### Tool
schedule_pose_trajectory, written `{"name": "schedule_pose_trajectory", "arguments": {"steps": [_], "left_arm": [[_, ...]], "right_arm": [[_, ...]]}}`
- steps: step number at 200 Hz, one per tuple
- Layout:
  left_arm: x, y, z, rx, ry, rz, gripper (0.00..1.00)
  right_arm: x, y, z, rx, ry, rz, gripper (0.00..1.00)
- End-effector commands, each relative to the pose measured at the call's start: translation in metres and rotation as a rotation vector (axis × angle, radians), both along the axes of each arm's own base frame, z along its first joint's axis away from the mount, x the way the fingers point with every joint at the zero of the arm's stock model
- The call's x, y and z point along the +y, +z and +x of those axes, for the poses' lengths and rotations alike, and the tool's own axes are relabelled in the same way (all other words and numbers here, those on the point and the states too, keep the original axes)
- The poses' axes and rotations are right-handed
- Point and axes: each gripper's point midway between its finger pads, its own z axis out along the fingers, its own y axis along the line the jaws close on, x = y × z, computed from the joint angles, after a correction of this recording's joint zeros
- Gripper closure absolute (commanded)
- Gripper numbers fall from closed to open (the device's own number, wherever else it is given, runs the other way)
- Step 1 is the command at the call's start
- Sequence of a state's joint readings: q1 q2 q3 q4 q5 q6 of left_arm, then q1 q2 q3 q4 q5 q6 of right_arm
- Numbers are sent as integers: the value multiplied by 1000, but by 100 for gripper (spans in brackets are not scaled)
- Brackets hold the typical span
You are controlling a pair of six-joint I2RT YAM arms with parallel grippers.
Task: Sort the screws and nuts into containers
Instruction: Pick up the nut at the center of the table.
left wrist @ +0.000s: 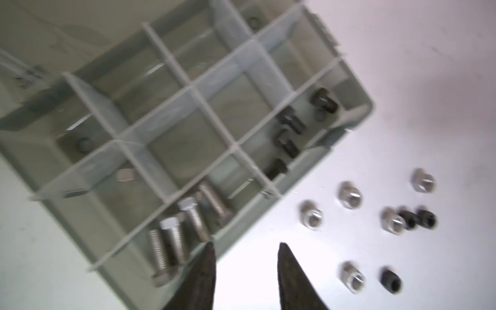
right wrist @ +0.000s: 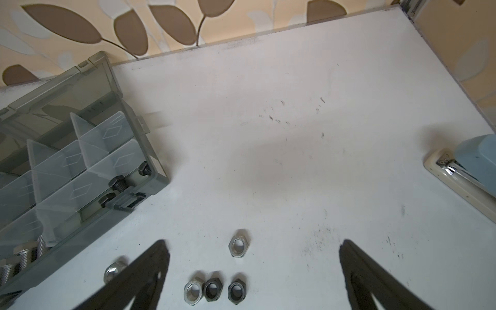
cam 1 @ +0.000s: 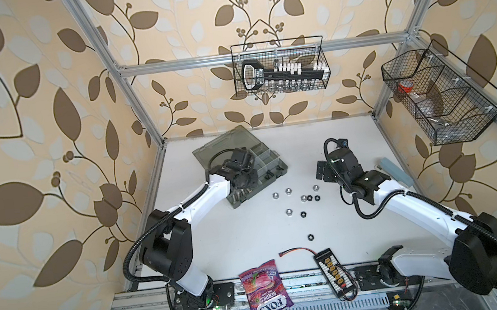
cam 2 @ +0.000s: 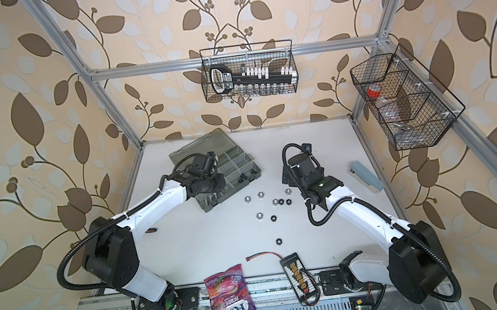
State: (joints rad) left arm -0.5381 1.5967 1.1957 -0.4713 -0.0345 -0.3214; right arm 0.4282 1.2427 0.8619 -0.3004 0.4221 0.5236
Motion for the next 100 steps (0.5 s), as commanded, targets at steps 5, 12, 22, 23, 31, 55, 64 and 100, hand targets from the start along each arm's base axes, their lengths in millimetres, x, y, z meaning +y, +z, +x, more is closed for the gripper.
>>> {"name": "schedule_pose_trajectory", "arguments": {"steps": [5, 12, 22, 23, 31, 55, 64, 100], "left_arm": [[-20, -8, -19, 10, -44, 16, 50], [-28, -11, -24, 12, -65, 23, 45], [-37, -16, -28, 11, -84, 40, 42], [-37, -17, -29, 12, -85, 42, 42], [-45, -24, -30, 21, -102, 47, 41], [-62, -44, -27, 49, -138, 74, 40], [-66, -50, -24, 50, -147, 91, 41], [-76, -72, -16, 77, -183, 134, 44]], "right_arm": [[-13, -10, -10, 41, -36, 7, 0], [-16, -11, -11, 46, -41, 4, 0], [-19, -13, -12, 54, -48, 2, 0], [-19, -14, -12, 55, -48, 4, 0], [-20, -14, -12, 57, -52, 10, 0], [-23, -17, -13, 64, -67, 35, 0], [-24, -17, -13, 63, -67, 39, 1], [-26, -15, -12, 56, -71, 27, 0]]}}
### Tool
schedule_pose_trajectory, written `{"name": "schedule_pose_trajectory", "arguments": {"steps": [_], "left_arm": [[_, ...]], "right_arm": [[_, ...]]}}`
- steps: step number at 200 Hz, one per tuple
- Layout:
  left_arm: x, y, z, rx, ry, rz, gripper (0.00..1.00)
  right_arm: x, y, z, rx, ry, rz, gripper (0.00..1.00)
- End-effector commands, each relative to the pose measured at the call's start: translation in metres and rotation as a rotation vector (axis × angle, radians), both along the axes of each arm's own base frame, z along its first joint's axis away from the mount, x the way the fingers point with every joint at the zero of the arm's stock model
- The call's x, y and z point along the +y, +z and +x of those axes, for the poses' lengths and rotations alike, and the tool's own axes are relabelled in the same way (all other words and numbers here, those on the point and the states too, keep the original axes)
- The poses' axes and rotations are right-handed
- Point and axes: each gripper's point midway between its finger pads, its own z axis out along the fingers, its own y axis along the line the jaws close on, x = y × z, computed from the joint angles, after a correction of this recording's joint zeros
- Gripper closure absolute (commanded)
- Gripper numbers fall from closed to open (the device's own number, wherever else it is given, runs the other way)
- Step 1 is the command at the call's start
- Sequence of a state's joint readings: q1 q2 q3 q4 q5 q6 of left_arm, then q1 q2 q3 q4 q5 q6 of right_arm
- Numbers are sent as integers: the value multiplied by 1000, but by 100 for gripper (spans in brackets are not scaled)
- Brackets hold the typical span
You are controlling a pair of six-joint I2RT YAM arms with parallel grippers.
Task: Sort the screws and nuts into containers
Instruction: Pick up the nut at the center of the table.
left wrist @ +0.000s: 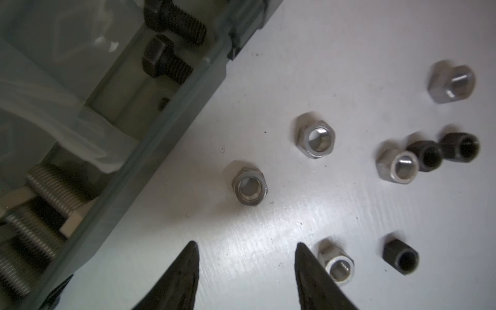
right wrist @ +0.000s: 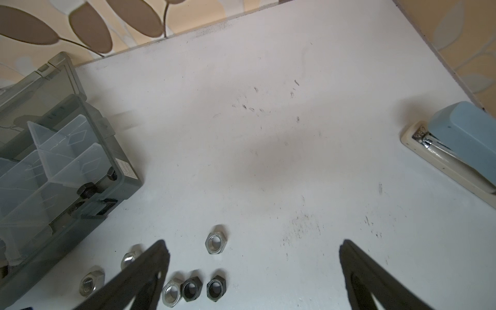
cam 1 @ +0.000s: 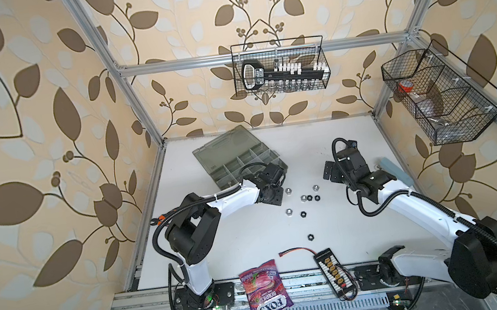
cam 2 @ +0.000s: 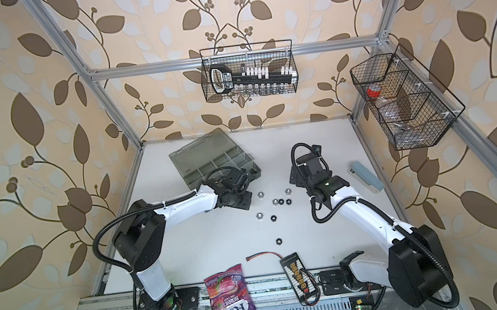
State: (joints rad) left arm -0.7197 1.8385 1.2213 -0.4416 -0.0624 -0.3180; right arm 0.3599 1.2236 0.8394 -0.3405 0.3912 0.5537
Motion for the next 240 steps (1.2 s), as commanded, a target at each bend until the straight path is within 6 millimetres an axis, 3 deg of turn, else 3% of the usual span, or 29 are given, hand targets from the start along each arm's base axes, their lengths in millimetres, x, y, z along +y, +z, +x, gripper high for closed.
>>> {"name": "schedule_pose_trajectory", "arguments": {"steps": [1, 68, 121, 161, 240], "left_arm": [[-12, 12, 18, -59, -18, -3, 44], [-21, -14, 28, -14, -14, 40, 49], [-18, -19, 30, -8, -5, 73, 51], [-19, -27, 30, 10, -2, 77, 61], [-14, -32, 18, 41, 7, 63, 66]], "right_arm": [[-4, -3, -5, 11, -7, 2, 0], [-4, -2, -4, 3, -8, 6, 0], [-6, -1, -4, 0, -14, 0, 0], [-6, -3, -5, 3, -15, -2, 0], [-10, 0, -6, -7, -23, -4, 1]]}}
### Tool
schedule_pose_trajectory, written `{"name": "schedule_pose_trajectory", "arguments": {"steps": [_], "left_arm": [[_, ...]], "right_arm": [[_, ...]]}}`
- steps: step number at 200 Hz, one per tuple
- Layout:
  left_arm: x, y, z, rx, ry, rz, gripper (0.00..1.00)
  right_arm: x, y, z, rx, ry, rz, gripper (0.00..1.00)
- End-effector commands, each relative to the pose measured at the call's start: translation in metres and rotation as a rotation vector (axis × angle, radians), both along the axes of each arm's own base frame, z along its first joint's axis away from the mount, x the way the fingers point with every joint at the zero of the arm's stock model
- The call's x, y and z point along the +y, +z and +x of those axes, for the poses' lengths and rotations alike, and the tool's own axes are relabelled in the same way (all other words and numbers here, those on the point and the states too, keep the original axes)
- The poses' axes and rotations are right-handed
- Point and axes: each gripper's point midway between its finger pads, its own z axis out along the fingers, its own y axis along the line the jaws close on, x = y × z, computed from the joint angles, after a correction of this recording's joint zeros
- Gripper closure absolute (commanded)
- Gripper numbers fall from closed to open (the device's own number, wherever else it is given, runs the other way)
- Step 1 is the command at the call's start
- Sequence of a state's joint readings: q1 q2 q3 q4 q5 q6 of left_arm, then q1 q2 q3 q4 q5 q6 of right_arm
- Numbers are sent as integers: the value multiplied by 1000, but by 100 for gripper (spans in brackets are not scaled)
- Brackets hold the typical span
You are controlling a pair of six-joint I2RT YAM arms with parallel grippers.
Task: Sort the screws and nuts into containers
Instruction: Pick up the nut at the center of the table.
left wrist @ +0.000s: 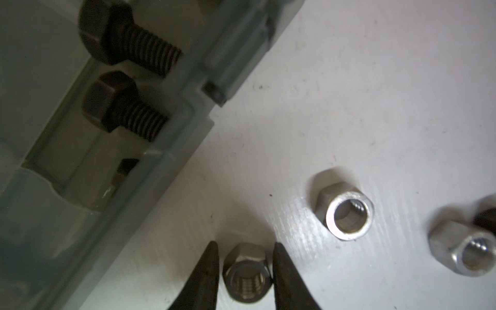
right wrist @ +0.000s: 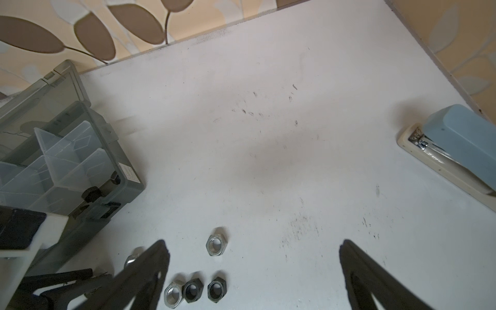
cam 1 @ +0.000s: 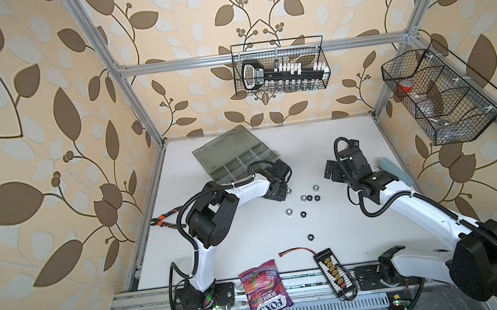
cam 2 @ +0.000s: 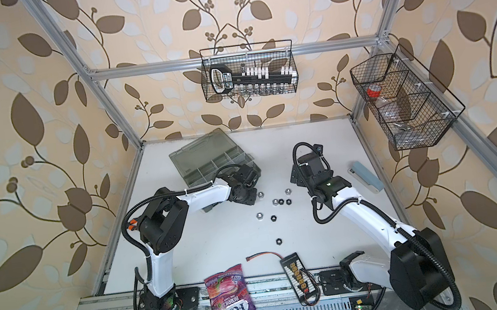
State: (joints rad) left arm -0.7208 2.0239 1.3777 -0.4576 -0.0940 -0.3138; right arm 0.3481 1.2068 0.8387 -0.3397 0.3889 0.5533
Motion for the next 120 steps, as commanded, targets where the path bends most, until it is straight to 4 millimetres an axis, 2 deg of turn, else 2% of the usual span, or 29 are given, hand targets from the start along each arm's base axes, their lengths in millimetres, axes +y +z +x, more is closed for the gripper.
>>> {"name": "schedule_pose_trajectory", "arguments": {"steps": [1, 38, 120], "left_arm": [[4, -4, -10, 28, 0, 9, 66], [8, -7, -17, 43, 7, 11, 72], [14, -11, -37, 104, -13, 56, 70]], "right_arm": [[-6, -5, -6, 8, -13, -11, 0], [-8, -5, -6, 7, -19, -11, 1], [-9, -2, -6, -2, -24, -9, 0]]}}
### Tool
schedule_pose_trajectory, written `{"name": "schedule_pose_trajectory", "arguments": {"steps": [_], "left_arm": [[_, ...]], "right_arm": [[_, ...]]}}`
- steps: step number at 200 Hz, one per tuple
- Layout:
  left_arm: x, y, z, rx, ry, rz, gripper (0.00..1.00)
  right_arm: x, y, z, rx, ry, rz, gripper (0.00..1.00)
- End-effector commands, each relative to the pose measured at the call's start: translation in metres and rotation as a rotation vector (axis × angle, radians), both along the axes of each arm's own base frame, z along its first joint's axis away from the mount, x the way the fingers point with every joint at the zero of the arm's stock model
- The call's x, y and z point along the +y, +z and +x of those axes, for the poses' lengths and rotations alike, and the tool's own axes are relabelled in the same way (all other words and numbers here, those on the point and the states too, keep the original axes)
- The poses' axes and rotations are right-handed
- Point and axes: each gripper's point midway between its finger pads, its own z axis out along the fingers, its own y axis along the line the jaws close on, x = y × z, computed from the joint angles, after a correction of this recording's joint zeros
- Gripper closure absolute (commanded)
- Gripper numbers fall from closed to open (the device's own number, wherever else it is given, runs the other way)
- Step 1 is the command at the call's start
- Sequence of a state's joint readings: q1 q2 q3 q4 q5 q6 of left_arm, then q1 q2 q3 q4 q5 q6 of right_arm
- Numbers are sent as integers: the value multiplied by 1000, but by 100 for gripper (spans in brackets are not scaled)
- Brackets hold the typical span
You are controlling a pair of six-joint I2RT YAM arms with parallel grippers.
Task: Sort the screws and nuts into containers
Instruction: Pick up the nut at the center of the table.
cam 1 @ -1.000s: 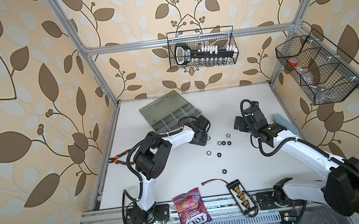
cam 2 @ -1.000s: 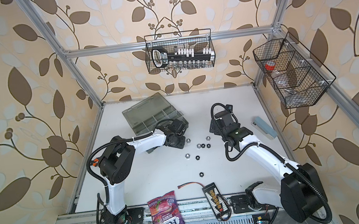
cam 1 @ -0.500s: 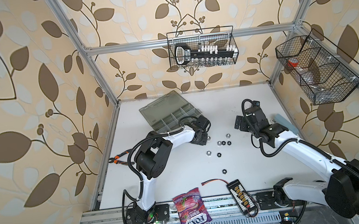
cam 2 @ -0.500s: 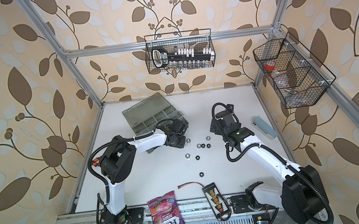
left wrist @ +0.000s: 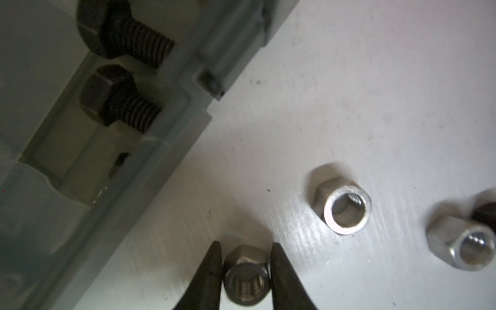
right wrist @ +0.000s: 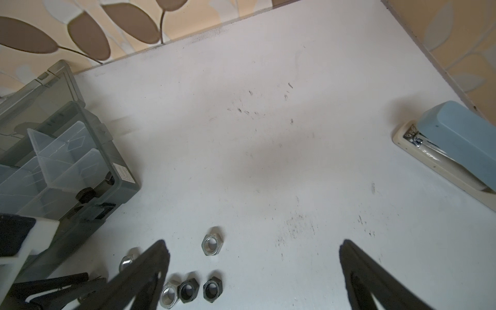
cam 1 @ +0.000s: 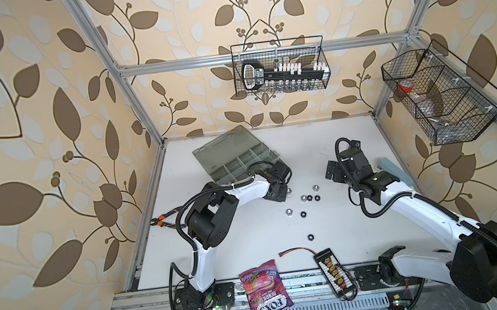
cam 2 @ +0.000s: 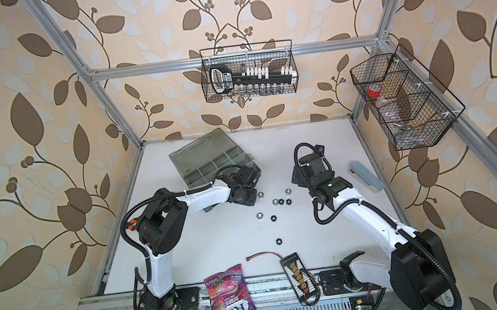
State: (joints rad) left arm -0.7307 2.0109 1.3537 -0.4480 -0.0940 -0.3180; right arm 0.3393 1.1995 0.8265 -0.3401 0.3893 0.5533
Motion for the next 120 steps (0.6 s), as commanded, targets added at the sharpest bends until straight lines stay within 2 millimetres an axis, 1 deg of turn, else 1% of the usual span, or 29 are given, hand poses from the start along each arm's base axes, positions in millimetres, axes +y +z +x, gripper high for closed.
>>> {"name": "schedule_pose_trajectory", "arguments": {"steps": [1, 43, 71, 120], "left_arm": [[14, -9, -31, 102, -7, 57, 70], [19, -11, -44, 134, -22, 82, 70], [23, -12, -48, 143, -14, 87, 68], [20, -9, -50, 150, -12, 69, 66]], "right_arm": [[-5, 1, -3, -8, -15, -6, 1], [-6, 1, -4, -7, -20, -6, 0], [-7, 1, -4, -8, -24, -3, 1], [-5, 1, -3, -5, -21, 8, 0]]}}
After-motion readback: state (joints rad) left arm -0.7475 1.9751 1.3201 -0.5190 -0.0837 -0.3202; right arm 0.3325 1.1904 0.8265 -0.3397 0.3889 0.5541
